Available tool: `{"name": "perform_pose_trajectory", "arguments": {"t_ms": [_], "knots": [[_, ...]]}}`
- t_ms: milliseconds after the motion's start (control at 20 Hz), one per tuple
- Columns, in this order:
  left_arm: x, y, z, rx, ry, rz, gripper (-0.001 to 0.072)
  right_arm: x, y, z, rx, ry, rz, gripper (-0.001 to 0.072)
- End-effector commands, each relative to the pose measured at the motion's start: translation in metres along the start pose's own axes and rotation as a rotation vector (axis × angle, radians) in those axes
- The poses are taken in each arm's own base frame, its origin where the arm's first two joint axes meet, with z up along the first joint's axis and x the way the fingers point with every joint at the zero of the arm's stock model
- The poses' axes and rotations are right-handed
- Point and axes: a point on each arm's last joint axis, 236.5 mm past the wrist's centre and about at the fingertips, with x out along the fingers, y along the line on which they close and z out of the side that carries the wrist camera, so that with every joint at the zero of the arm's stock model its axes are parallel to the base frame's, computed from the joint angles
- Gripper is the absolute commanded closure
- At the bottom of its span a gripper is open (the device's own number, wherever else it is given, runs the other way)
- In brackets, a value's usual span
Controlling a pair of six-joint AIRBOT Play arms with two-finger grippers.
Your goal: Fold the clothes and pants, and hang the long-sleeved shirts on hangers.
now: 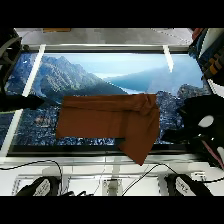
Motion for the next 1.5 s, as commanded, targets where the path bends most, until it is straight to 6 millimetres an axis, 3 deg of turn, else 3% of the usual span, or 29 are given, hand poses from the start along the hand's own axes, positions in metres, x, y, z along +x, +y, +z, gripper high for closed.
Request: {"name": "perform_pose_trajectory", "arguments": {"t_ms": [0,250,450,650,700,750,800,950,1100,1250,1450], "knots": [[0.016,0.007,-0.04,-0.043,0.108,0.009,0.023,0.036,0.002,-0.008,0.113,-0.062,0.076,0.0362],[0.031,0.022,-0.088,-0.164,0.193,0.01,0.023,0.052,0.0,-0.01,0.099,-0.03,0.104,0.0359],[0.024,0.044,-0.097,-0.236,0.184,0.047,0.0229,0.066,0.015,-0.013,0.071,0.021,0.212,0.036],[0.023,0.058,-0.103,-0.284,0.186,0.063,0.0229,0.074,0.015,-0.015,0.034,0.039,0.233,0.0404],[0.027,0.057,-0.109,-0.295,0.203,0.054,0.0229,0.073,0.015,-0.015,0.031,0.038,0.233,0.0404],[0.033,0.056,-0.118,-0.31,0.224,0.04,0.0229,0.073,0.015,-0.015,0.031,0.038,0.233,0.0468],[0.04,0.052,-0.127,-0.328,0.245,0.017,0.0228,0.073,0.015,-0.015,0.031,0.037,0.233,0.0593],[0.06,0.042,-0.162,-0.378,0.306,-0.025,0.0228,0.072,0.015,-0.012,0.026,0.032,0.232,0.069],[0.079,0.019,-0.186,-0.415,0.329,-0.126,0.0228,0.069,0.016,-0.007,0.018,0.017,0.23,0.069],[0.098,0.023,-0.203,-0.483,0.326,-0.111,0.0226,0.068,0.017,-0.006,0.015,0.017,0.232,0.069],[0.115,0.023,-0.21,-0.522,0.334,-0.145,0.0226,0.067,0.017,-0.006,0.016,0.018,0.233,0.0691]]}}
